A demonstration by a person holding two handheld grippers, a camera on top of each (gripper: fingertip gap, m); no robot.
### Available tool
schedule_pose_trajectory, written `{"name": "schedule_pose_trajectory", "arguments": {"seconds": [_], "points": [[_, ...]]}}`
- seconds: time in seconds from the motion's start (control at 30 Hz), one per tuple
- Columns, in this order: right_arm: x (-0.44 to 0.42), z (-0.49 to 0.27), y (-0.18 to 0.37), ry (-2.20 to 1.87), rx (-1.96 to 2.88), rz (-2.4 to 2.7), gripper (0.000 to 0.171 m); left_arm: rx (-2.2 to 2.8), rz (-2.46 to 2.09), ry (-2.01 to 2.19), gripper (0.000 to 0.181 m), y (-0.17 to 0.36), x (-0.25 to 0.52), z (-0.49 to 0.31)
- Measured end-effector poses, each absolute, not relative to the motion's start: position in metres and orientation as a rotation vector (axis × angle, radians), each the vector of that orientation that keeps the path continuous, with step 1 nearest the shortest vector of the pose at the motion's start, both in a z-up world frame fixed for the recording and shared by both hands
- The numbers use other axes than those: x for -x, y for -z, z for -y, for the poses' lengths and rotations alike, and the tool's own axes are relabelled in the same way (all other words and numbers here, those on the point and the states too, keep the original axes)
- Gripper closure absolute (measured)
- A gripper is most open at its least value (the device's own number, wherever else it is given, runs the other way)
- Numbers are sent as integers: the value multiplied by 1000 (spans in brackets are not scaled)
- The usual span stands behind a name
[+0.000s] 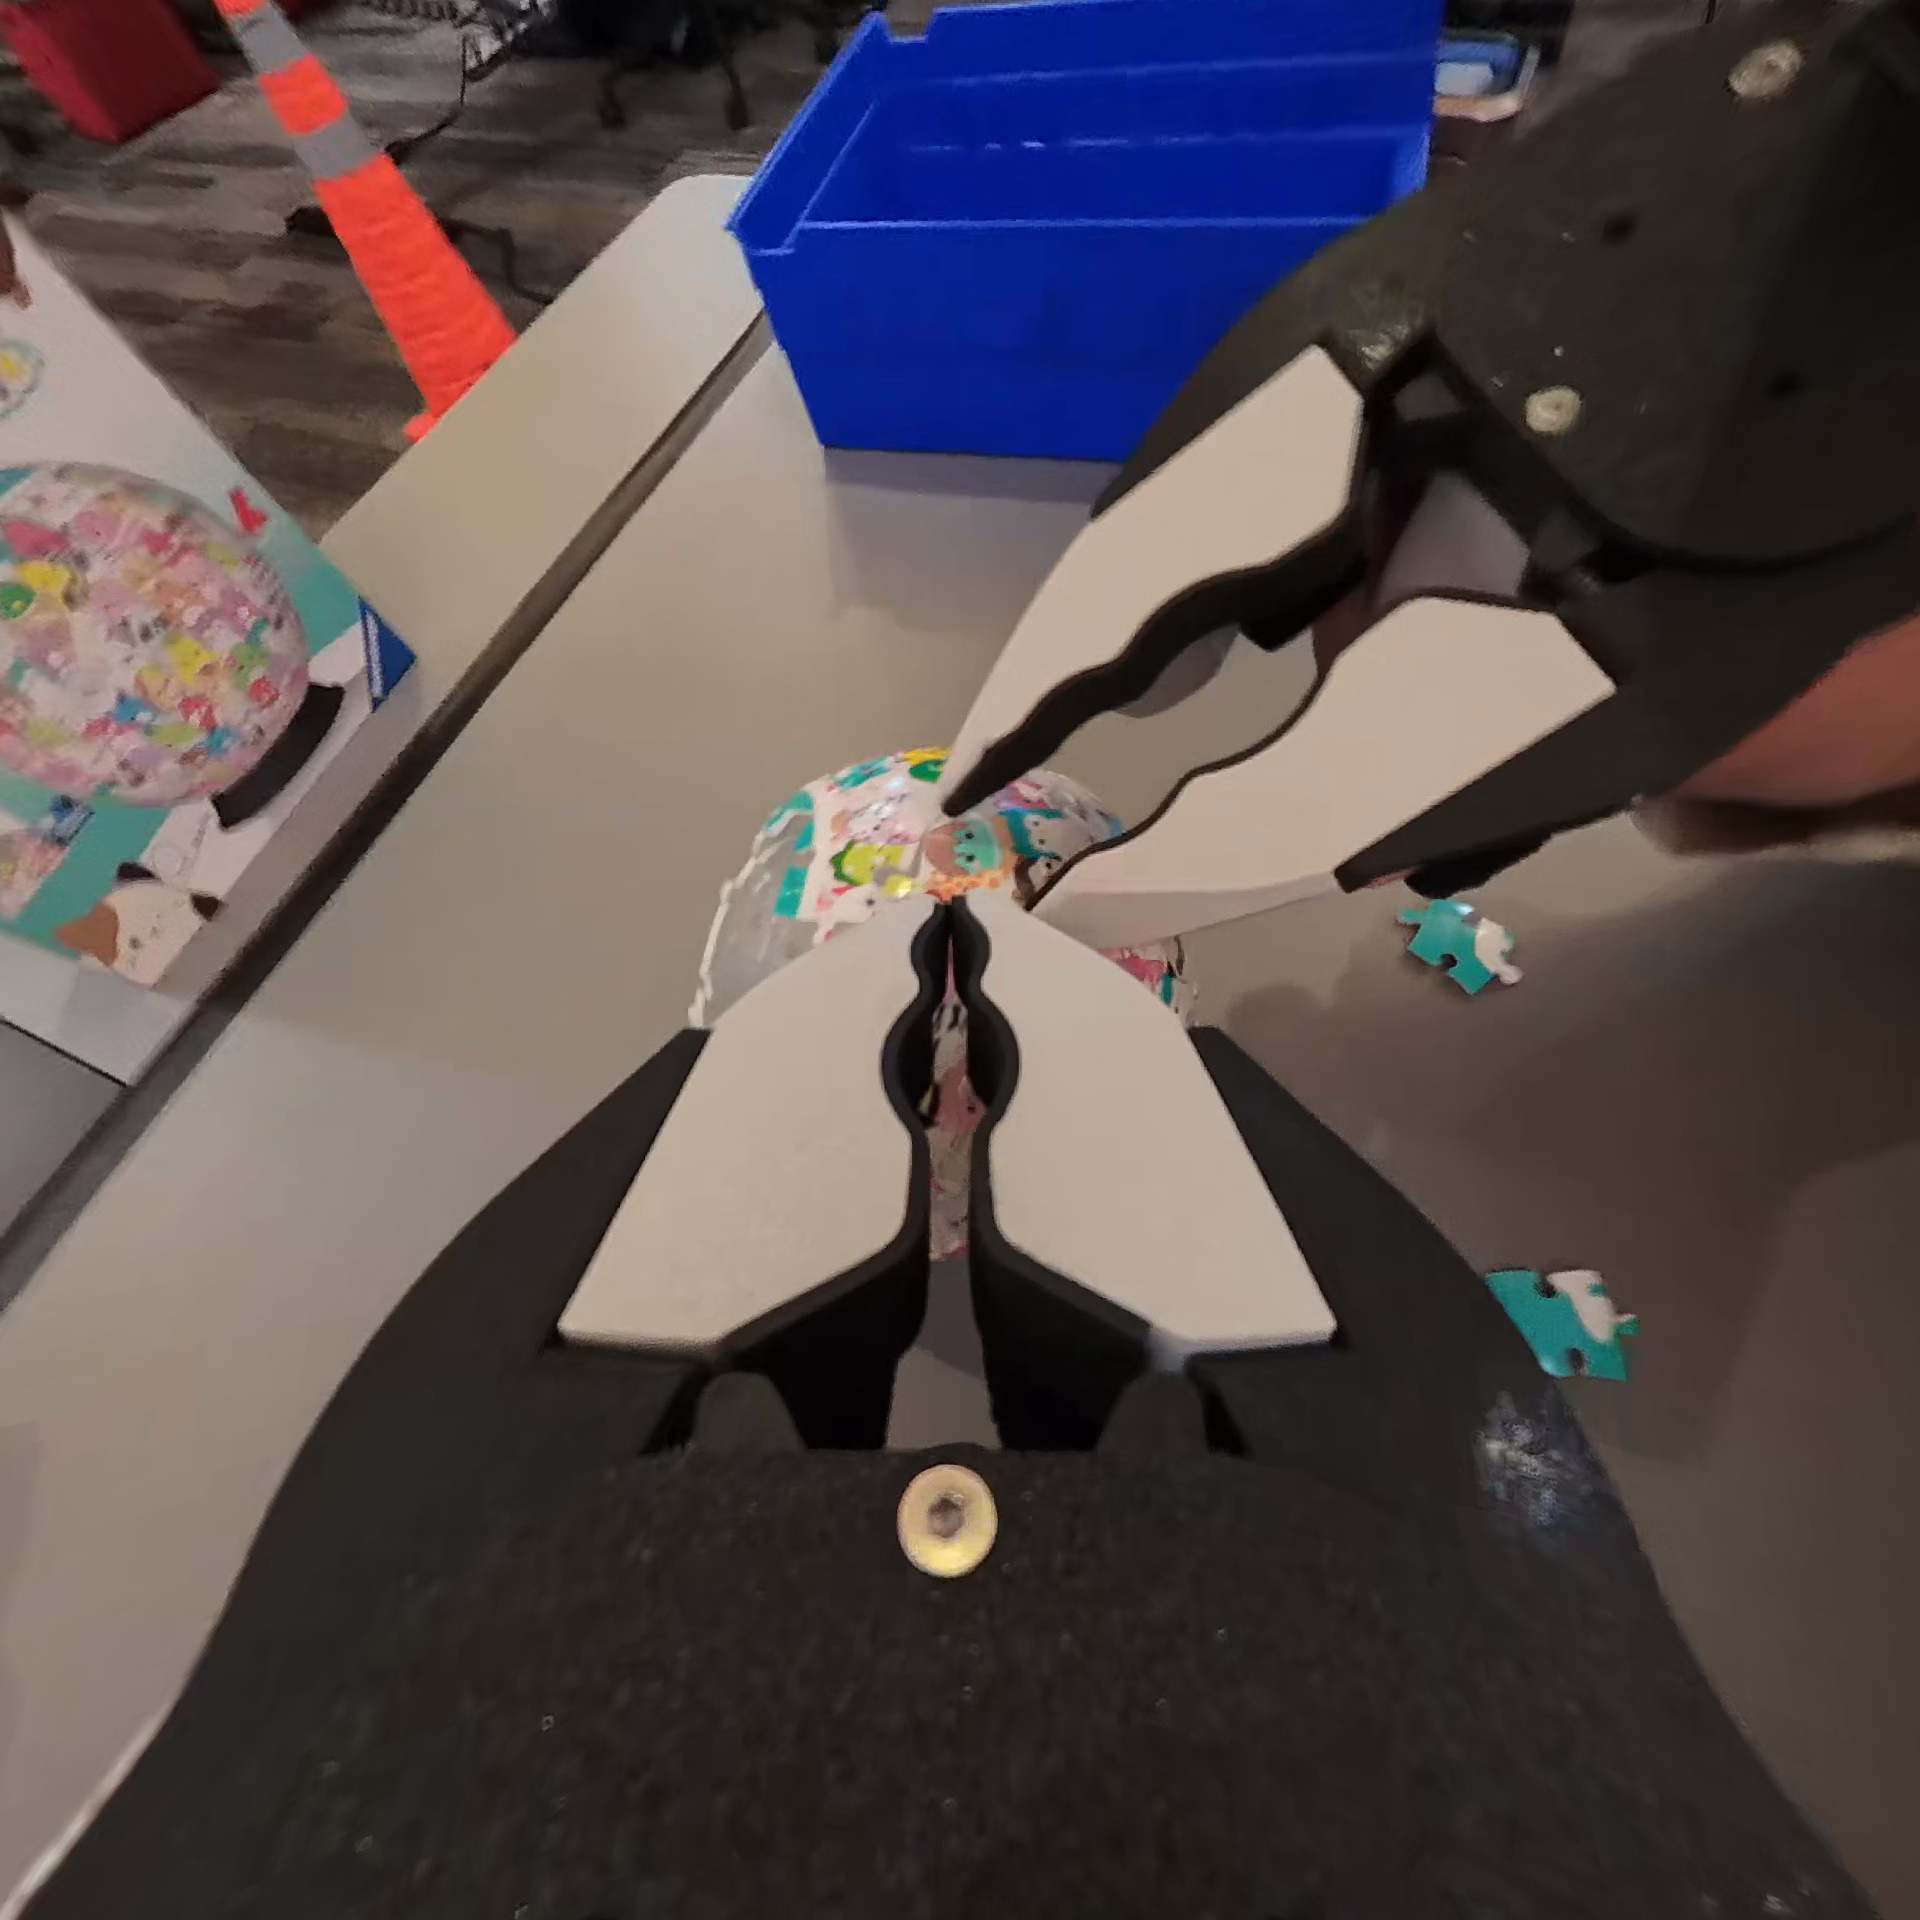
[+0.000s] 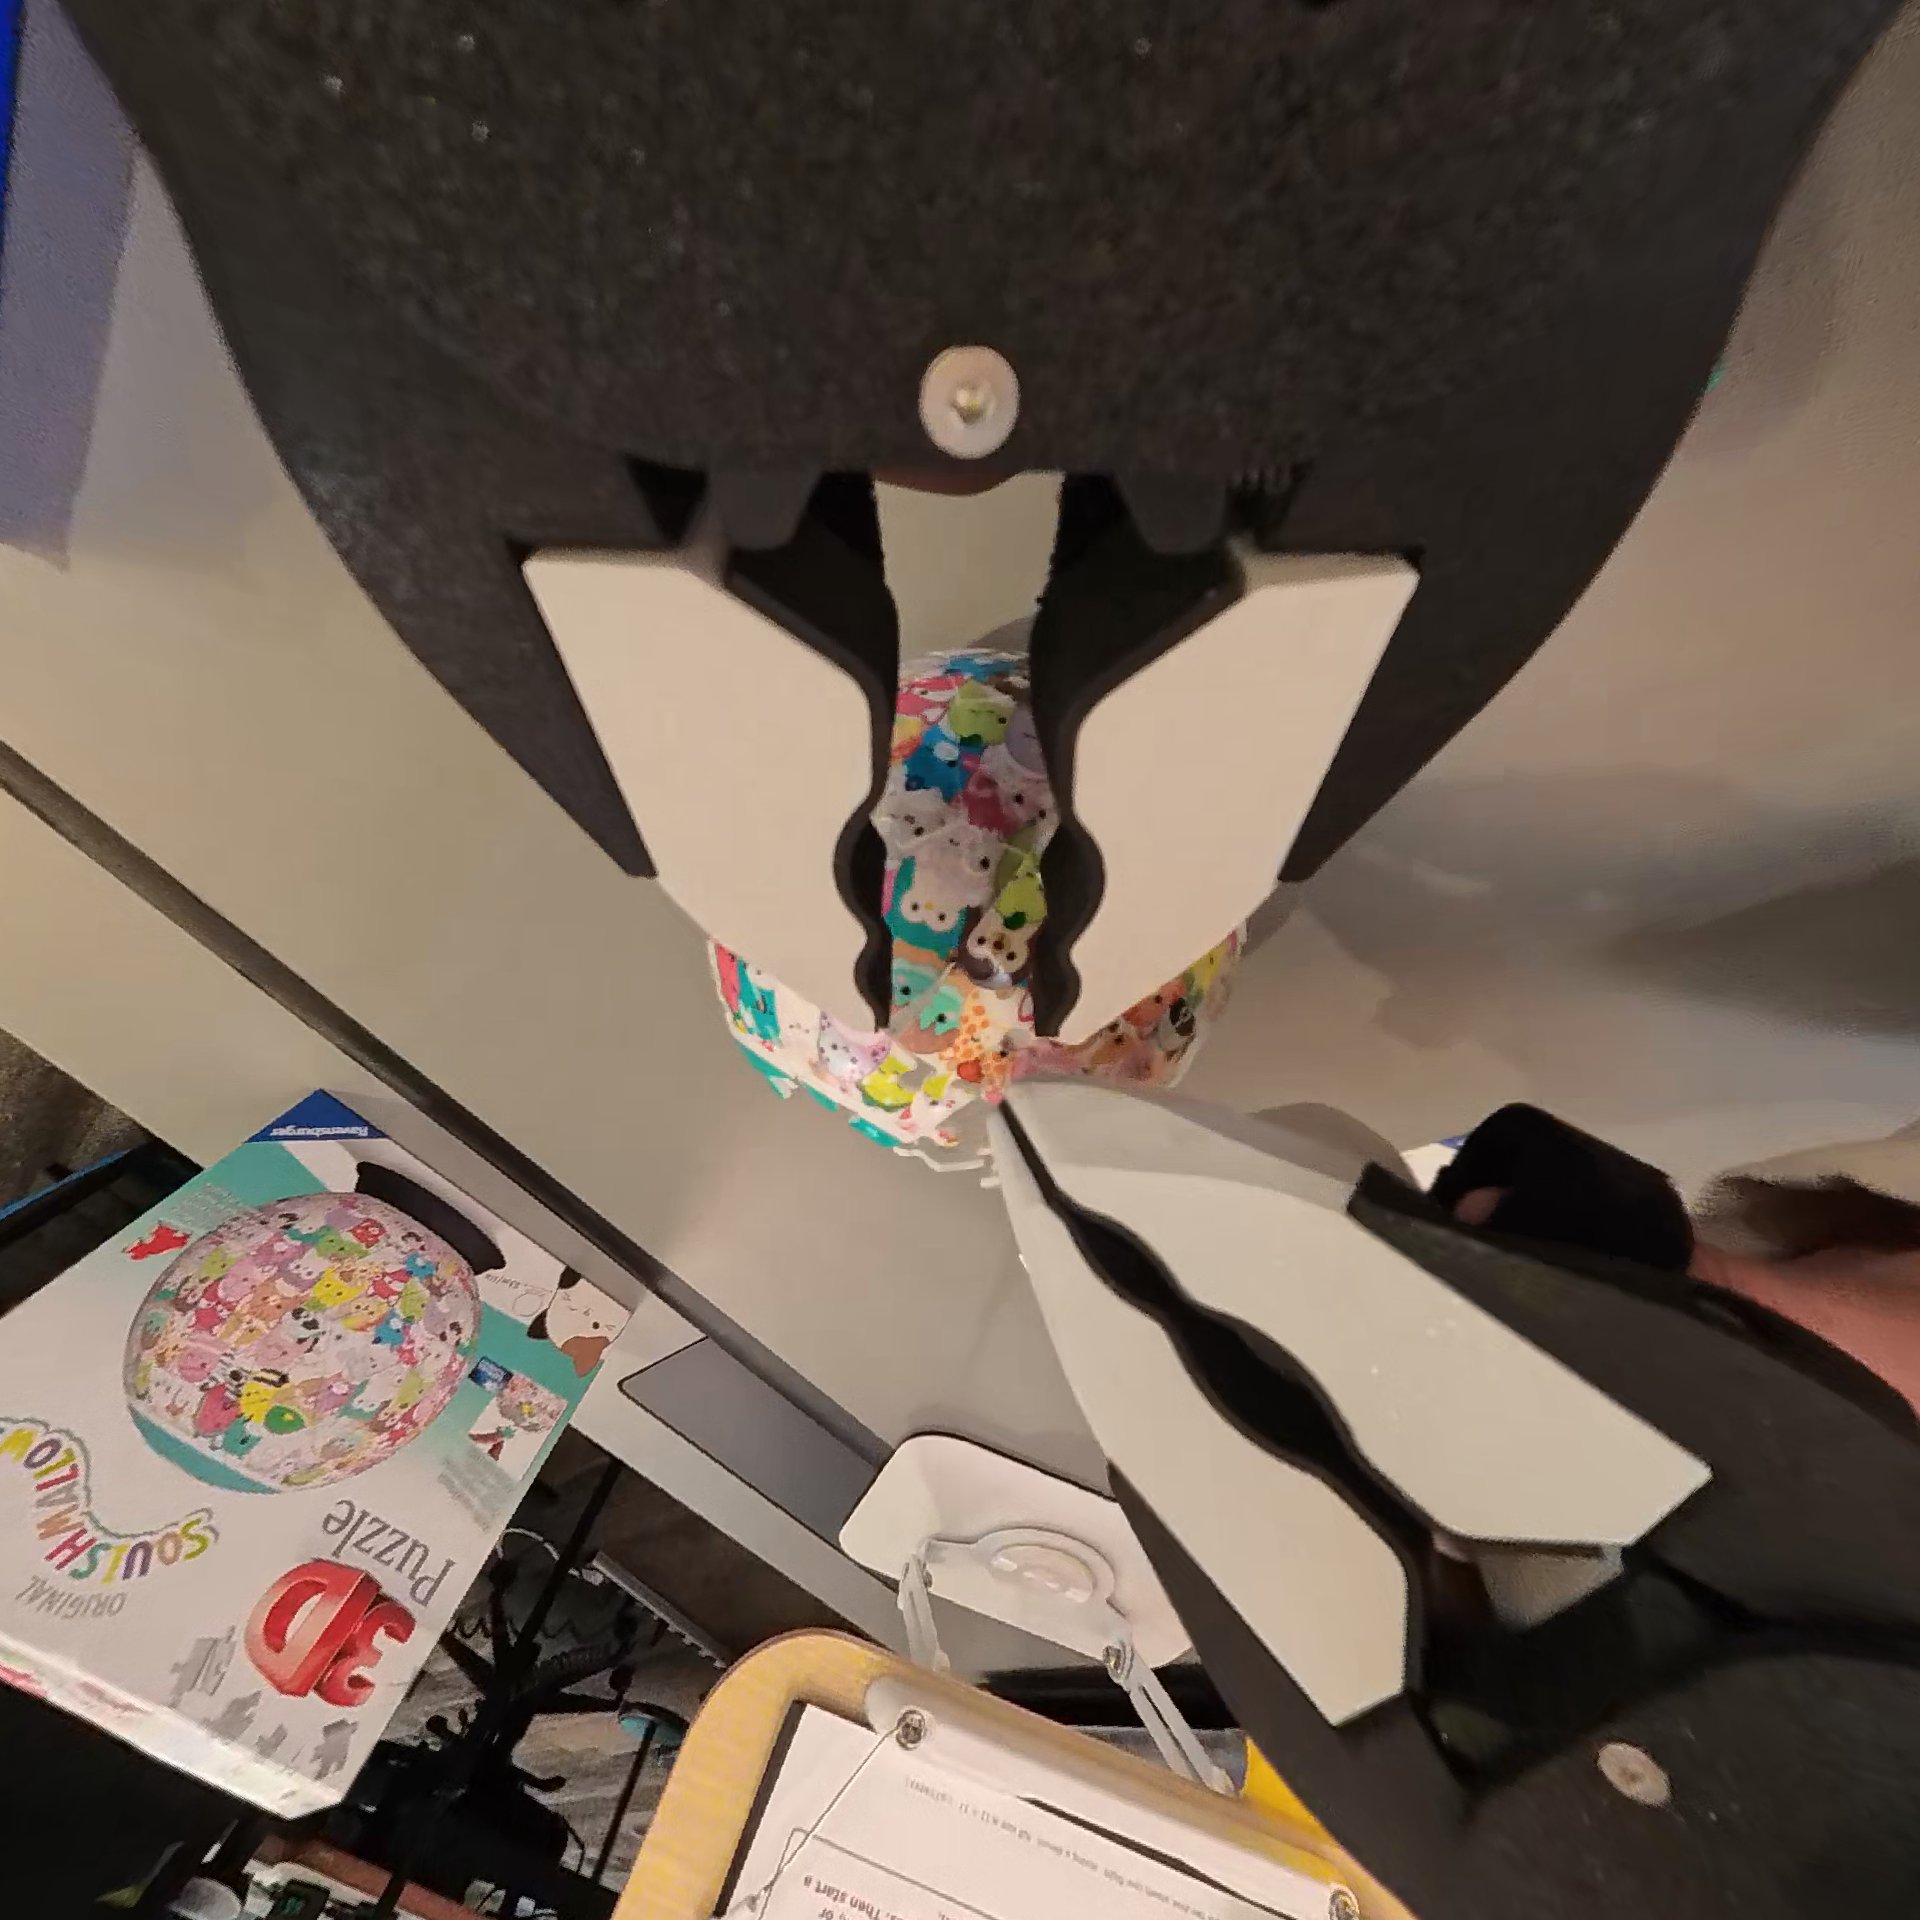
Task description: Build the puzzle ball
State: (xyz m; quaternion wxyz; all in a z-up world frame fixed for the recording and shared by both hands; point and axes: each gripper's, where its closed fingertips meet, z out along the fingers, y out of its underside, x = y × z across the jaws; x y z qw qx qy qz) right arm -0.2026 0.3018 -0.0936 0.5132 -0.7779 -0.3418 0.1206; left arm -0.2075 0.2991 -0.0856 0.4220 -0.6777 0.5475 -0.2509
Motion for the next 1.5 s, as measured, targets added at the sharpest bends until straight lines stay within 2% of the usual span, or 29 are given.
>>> {"name": "schedule_pose_trajectory", "arguments": {"seconds": [0.43,0.73,0.83,0.97,1.17,1.5], "points": [[202,-305,93,-359,1844,810,142,1600,-1507,414,181,91,204,-304],[207,-295,86,-331,1728,933,136,1583,-1507,415,181,91,204,-305],[201,-284,87,-277,1665,1019,141,1580,-1506,414,181,91,204,-305],[197,-272,97,-243,1635,1107,158,1576,-1503,411,181,90,203,-306],[208,-268,103,-247,1619,1151,164,1571,-1501,403,181,90,202,-305],[216,-272,104,-271,1626,1139,159,1575,-1483,408,181,87,203,-306]]}}
